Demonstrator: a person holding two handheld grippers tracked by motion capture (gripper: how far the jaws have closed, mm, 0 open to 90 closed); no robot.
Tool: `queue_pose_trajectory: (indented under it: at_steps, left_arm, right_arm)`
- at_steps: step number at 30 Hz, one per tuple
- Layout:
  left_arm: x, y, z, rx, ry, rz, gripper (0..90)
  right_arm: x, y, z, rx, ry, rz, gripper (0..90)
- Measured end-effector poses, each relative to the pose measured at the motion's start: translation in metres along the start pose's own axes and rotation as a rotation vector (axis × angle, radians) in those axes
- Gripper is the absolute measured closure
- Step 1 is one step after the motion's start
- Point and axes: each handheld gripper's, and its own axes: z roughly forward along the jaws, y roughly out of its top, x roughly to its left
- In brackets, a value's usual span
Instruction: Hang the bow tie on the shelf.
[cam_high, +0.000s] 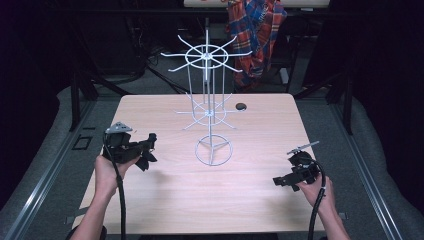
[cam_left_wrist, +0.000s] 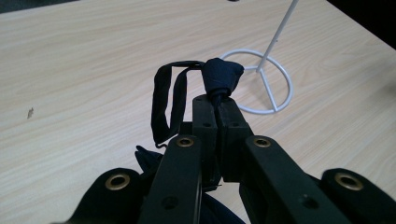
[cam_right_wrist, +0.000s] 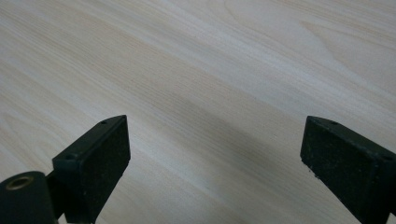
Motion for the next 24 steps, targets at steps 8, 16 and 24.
queue_pose_trajectory:
  at_steps: [8, 16, 24]
  left_arm:
    - [-0.002, 0.009, 0.005, -0.01, -0.009, 0.007, 87.9]
    - [-0.001, 0.013, 0.009, -0.016, -0.012, -0.007, 87.9]
    - [-0.004, 0.024, 0.015, -0.031, -0.027, -0.02, 87.9]
  right_arm:
    - [-0.006, -0.002, -0.001, 0.034, -0.017, 0.0, 7.6]
    - [-0.009, -0.004, -0.002, 0.025, -0.009, 0.018, 7.7]
    - [-0.008, -0.004, -0.003, 0.02, -0.004, 0.013, 7.1]
